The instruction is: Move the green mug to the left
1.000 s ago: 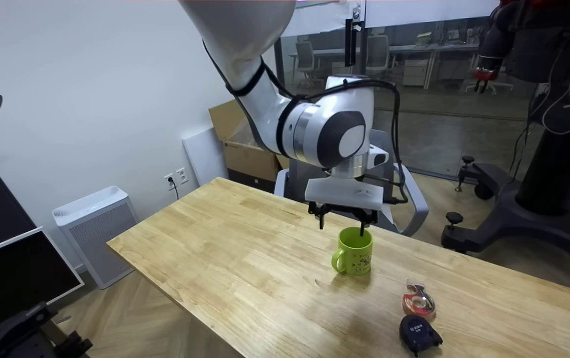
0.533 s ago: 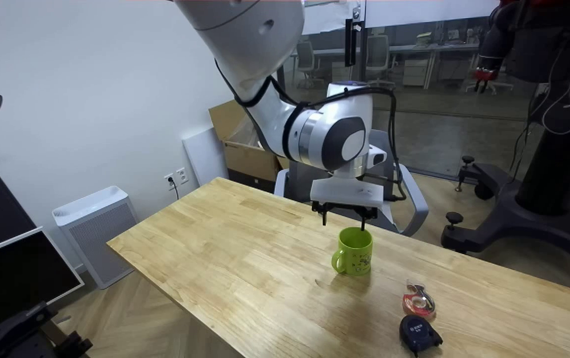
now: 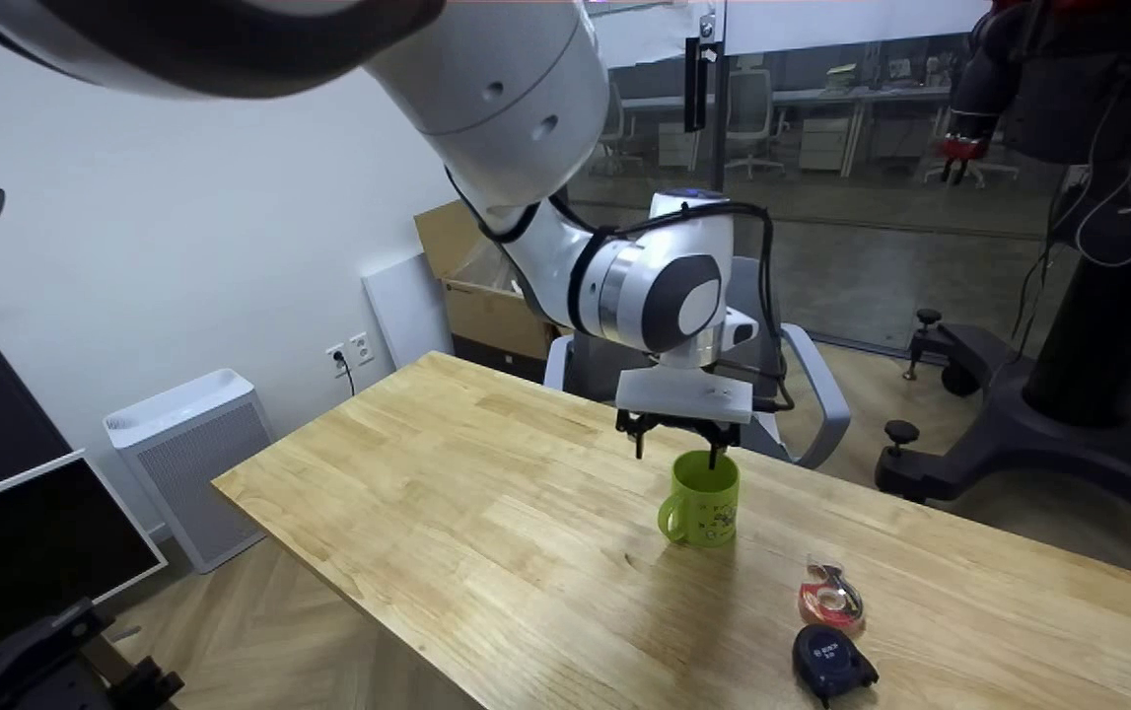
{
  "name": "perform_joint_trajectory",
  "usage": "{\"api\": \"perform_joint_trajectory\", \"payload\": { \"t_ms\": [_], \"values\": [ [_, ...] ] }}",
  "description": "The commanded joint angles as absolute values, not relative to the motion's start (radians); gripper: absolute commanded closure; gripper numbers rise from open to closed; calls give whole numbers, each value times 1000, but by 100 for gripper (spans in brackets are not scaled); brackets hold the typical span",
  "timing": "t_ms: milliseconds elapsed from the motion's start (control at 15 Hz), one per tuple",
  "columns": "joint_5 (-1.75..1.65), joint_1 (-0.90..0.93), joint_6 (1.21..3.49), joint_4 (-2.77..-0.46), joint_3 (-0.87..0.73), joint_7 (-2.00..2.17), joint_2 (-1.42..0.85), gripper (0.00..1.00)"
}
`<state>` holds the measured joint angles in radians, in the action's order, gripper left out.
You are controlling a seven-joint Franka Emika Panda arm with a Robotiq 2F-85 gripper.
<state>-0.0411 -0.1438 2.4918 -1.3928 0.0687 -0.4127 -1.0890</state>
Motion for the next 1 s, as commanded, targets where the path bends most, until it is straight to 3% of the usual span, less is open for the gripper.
{"api": "perform_joint_trajectory", "payload": {
  "t_ms": [0,67,133,267,867,933],
  "values": [
    [-59,-113,2433,-1293,50,-368,-1151,0],
    [-60,-109,2422,-1280,47,-366,-1161,0],
    [-61,-106,2416,-1267,46,-367,-1171,25],
    [-63,-99,2405,-1245,38,-362,-1187,33],
    [-79,-74,2315,-1156,2,-313,-1243,97],
    [-81,-70,2298,-1144,-1,-302,-1243,99]
  ]
}}
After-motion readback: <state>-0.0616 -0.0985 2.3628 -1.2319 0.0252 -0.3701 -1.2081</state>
